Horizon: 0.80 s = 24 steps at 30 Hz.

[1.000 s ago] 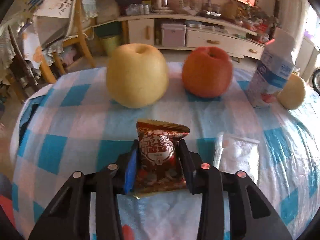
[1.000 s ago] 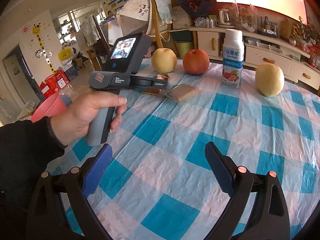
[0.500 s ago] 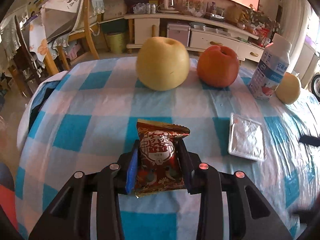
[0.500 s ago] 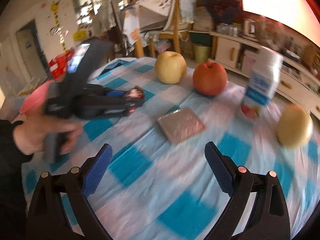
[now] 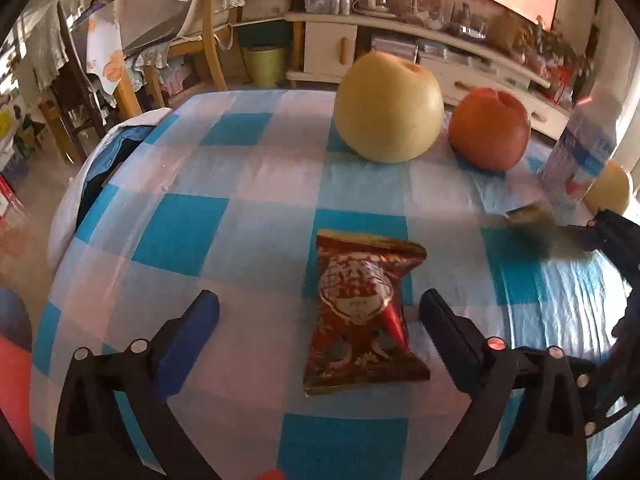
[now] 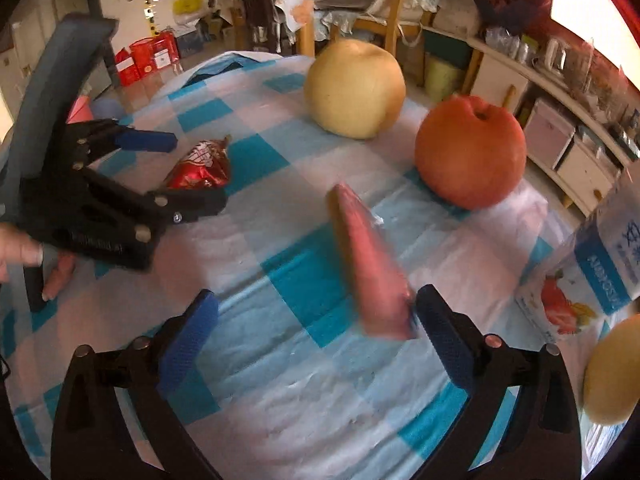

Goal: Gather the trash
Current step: 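Grasp the red candy wrapper with the left tool while the right tool grasps the foil tray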

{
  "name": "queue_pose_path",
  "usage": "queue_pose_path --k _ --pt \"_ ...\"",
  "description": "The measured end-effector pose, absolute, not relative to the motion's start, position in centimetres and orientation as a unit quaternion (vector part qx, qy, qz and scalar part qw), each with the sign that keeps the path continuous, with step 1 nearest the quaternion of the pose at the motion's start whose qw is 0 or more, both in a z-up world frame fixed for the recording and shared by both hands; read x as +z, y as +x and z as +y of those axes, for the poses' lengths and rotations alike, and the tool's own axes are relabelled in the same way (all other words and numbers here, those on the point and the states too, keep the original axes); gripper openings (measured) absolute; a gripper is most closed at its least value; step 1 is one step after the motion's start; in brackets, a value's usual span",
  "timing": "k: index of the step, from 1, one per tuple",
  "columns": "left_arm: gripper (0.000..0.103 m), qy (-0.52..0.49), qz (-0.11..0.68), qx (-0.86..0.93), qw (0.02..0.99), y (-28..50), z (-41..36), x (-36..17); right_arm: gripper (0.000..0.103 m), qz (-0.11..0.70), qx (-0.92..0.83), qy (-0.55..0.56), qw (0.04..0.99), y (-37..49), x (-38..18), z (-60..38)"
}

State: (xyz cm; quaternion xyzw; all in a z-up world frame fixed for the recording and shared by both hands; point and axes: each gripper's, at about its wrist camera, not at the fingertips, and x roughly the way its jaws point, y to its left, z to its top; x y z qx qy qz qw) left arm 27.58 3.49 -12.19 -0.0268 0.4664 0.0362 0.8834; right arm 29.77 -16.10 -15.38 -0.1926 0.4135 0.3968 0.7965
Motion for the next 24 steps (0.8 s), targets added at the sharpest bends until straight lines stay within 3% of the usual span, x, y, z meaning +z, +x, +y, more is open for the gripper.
queue_pose_path --k 19,22,24 --pt "0.099 -0.021 0.468 0.042 0.883 27.6 3.1 -12.3 0.099 0.427 0.364 -0.177 0.808 31.3 -15.4 -15.2" --pt "0.099 -0.016 0.468 0.035 0.883 27.6 3.2 -12.5 0.096 0.428 0.351 -0.173 0.814 31.4 -15.4 -15.1" --pt "0.097 -0.011 0.467 0.028 0.884 27.5 3.0 -12.4 0.085 0.422 0.347 -0.167 0.821 31.3 -15.1 -15.2"
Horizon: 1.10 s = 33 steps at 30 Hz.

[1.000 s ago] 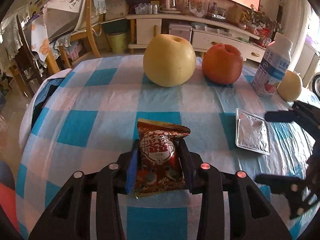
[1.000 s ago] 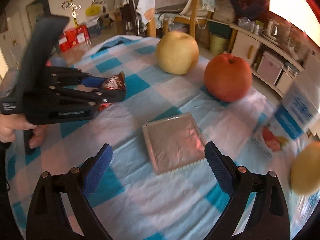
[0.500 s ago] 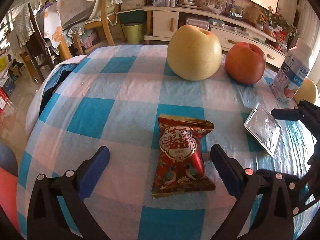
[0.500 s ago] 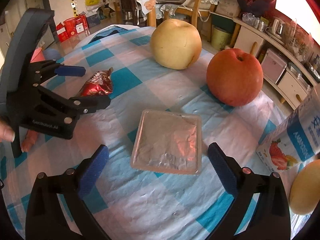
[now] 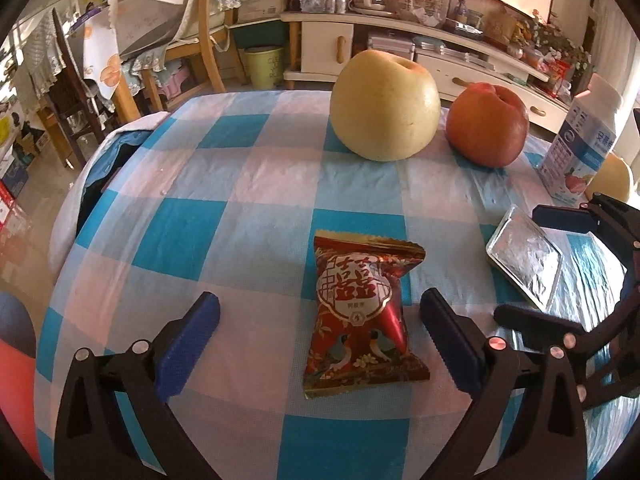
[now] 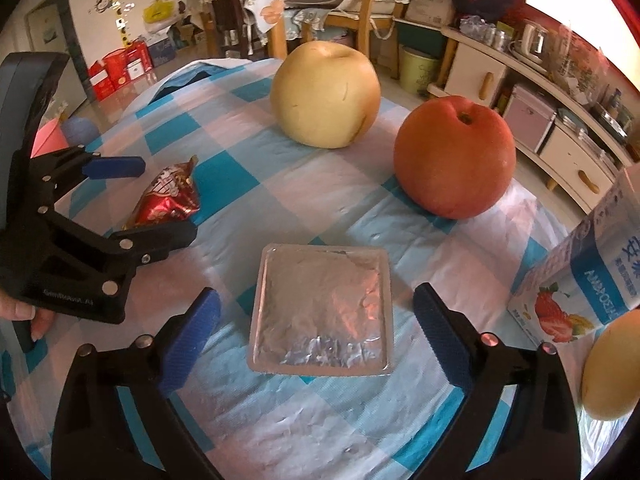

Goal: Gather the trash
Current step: 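Grasp the red candy wrapper with the left tool while the right tool grasps the foil tray, then carry the wrapper and foil tray over the pink bucket and open both tools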

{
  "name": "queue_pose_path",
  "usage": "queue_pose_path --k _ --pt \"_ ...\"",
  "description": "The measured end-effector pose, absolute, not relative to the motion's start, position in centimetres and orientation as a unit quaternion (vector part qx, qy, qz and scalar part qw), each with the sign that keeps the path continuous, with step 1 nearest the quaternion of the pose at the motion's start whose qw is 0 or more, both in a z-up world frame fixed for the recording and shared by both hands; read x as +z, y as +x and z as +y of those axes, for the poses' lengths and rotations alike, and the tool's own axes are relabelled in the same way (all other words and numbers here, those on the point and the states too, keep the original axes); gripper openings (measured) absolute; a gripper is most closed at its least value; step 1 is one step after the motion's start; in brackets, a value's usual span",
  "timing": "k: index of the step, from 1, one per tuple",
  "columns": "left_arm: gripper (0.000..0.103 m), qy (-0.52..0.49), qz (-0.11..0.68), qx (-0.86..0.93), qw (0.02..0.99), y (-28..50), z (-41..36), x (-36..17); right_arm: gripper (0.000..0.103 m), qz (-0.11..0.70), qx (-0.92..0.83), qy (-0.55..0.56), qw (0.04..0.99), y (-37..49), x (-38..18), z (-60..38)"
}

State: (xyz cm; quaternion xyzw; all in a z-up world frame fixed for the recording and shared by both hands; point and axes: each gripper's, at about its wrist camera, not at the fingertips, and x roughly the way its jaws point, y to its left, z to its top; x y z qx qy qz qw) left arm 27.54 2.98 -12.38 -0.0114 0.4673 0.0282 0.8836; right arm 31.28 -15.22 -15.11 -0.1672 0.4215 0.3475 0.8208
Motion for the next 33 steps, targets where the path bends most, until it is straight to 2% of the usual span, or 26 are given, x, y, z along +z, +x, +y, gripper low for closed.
queue_pose_path --k 1,2,3,4,5,7,8,20,33 --pt "0.091 -0.009 0.466 0.025 0.884 27.3 2.9 -12.3 0.066 0.415 0.346 -0.163 0.825 31.2 -14.8 -15.5" --pt "0.085 -0.007 0.462 0.015 0.887 27.3 2.8 -12.2 0.063 0.417 0.347 -0.16 0.825 31.1 -14.8 -15.6" --pt "0.071 0.002 0.454 0.004 0.891 27.0 2.4 -12.0 0.063 0.415 0.347 -0.162 0.826 31.0 -14.8 -15.7" --pt "0.062 0.008 0.45 -0.004 0.893 26.9 2.0 -11.8 0.062 0.413 0.347 -0.161 0.827 30.8 -14.8 -15.7" --pt "0.058 0.012 0.448 -0.01 0.894 26.8 1.6 -11.7 0.062 0.413 0.346 -0.159 0.827 30.7 -14.8 -15.8" --pt "0.043 0.016 0.445 -0.025 0.895 26.6 1.1 -11.5 0.062 0.411 0.345 -0.158 0.829 30.5 -14.9 -15.8" --pt "0.041 0.019 0.444 -0.03 0.895 26.5 0.8 -11.4 0.062 0.412 0.344 -0.157 0.829 30.4 -14.8 -15.8" --pt "0.038 0.012 0.431 -0.051 0.901 26.3 2.1 -10.9 0.062 0.391 0.336 -0.134 0.846 28.3 -13.7 -16.9" --pt "0.037 -0.01 0.373 -0.055 0.926 23.3 4.1 -5.0 0.063 0.352 0.316 -0.095 0.876 23.8 -8.7 -19.5"
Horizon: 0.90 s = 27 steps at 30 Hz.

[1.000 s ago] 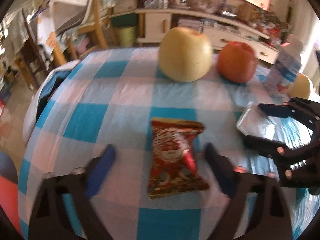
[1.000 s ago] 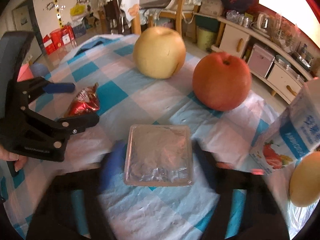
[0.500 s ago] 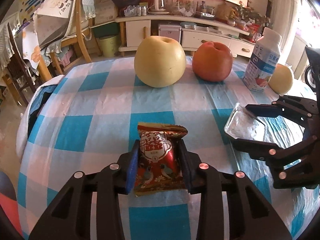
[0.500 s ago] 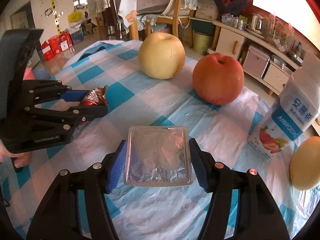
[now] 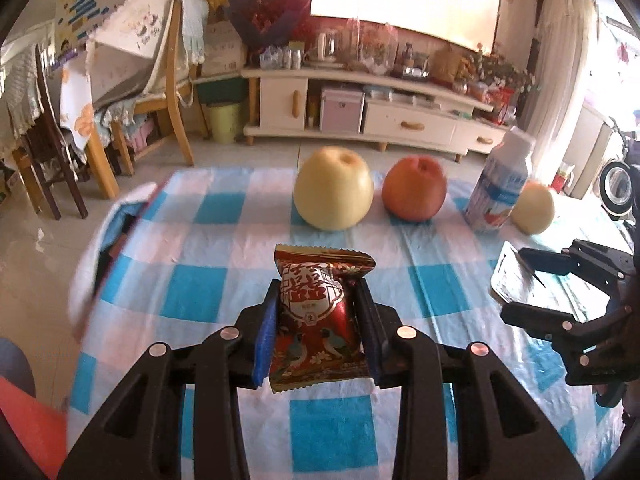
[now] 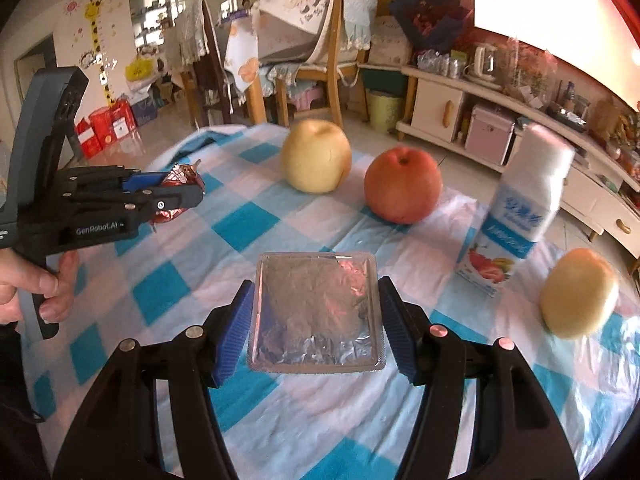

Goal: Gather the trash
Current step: 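Carry the wrapper and foil tray over the pink bucket and open both tools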

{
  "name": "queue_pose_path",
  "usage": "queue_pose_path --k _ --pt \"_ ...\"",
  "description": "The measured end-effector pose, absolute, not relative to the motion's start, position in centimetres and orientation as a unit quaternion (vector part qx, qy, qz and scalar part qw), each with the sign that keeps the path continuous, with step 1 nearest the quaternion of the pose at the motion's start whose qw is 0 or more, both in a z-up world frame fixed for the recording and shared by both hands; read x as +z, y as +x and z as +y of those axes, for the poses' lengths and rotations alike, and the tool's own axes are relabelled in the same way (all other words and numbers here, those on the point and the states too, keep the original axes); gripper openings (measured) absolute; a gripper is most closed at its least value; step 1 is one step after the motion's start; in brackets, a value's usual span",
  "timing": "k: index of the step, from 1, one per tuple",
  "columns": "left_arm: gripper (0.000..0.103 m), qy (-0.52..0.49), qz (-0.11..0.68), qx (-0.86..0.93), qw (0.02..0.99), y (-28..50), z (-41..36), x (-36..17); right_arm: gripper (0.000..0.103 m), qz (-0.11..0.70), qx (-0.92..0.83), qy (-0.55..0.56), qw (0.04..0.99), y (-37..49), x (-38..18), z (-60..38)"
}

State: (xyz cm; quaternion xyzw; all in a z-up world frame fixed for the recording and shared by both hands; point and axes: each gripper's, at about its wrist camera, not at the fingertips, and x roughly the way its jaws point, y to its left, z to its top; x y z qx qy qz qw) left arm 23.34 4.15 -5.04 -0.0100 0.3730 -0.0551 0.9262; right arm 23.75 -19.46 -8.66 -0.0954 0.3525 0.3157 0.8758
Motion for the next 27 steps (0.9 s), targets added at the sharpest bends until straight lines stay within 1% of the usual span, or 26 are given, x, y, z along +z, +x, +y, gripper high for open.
queue_pose_path --k 5,14,22,27 --pt "0.037 -0.008 0.339 -0.045 0.94 20.2 4.9 -1.7 0.063 0.336 0.314 -0.088 0.884 20.4 -5.7 -19.9" --pt "0.037 -0.014 0.32 -0.012 0.947 12.9 7.5 2.6 0.063 0.296 0.335 -0.088 0.89 13.6 0.2 -17.6" --pt "0.037 -0.02 0.279 0.043 0.959 6.1 13.3 8.5 0.063 0.262 0.391 -0.1 0.877 8.9 4.5 -10.8" --pt "0.037 -0.028 0.261 0.08 0.962 2.4 18.0 11.0 0.063 0.249 0.429 -0.112 0.861 7.2 6.1 -5.4"
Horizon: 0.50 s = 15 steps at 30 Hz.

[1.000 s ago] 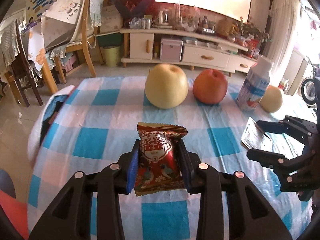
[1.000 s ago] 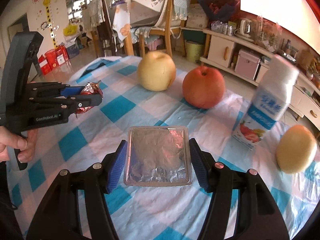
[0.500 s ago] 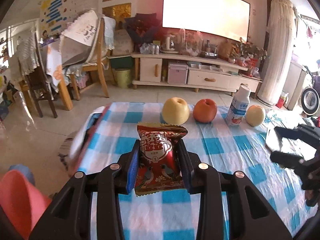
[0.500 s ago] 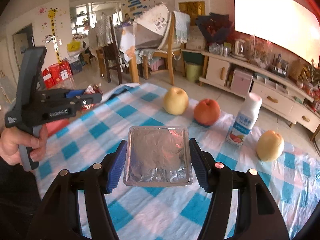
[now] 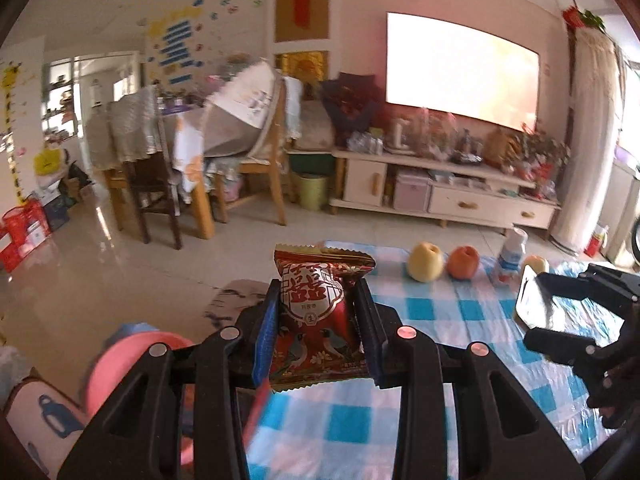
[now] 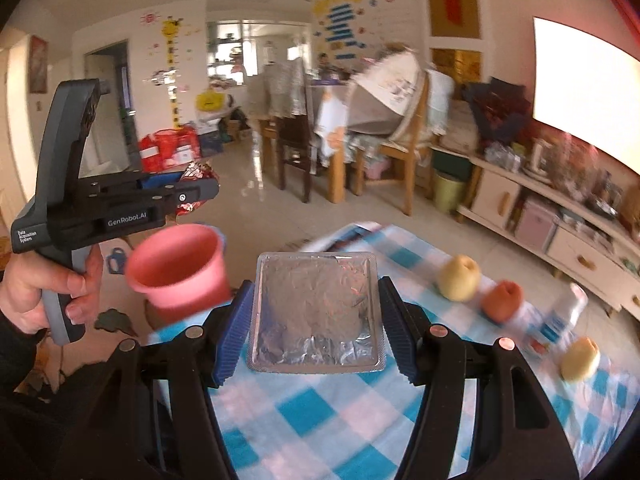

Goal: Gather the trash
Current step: 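Carry the wrapper and foil tray over the pink bucket and open both tools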

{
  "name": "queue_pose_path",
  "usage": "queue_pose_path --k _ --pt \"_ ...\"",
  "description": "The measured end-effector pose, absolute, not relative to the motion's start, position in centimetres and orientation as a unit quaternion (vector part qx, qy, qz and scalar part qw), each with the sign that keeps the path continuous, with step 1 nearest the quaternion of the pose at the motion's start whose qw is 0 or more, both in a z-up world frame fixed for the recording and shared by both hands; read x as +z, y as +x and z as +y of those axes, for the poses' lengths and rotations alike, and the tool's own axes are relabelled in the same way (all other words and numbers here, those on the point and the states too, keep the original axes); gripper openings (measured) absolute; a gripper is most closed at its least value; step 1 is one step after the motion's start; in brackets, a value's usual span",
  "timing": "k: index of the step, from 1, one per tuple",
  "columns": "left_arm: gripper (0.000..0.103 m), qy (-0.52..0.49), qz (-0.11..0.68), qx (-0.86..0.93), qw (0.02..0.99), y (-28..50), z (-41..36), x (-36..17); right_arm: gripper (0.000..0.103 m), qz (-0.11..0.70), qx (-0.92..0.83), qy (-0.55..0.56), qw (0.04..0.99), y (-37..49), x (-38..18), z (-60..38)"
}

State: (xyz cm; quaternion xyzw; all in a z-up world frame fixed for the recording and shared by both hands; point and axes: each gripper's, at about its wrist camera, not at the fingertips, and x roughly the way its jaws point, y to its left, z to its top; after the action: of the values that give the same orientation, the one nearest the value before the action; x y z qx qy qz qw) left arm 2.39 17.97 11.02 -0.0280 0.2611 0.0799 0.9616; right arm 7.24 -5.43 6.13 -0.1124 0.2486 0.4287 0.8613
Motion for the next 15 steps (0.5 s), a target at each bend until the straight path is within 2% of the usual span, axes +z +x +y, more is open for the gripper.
queue_pose_path --k 6,15 --pt "0.038 -0.043 0.253 0.121 0.959 -1.2 23.7 11.8 0.063 0.242 0.47 -0.124 0.84 6.2 7.5 1.6" --pt "0.037 -0.073 0.259 0.184 0.946 -4.3 34.1 10.0 0.063 0.24 0.529 -0.145 0.801 5.5 7.7 14.0"
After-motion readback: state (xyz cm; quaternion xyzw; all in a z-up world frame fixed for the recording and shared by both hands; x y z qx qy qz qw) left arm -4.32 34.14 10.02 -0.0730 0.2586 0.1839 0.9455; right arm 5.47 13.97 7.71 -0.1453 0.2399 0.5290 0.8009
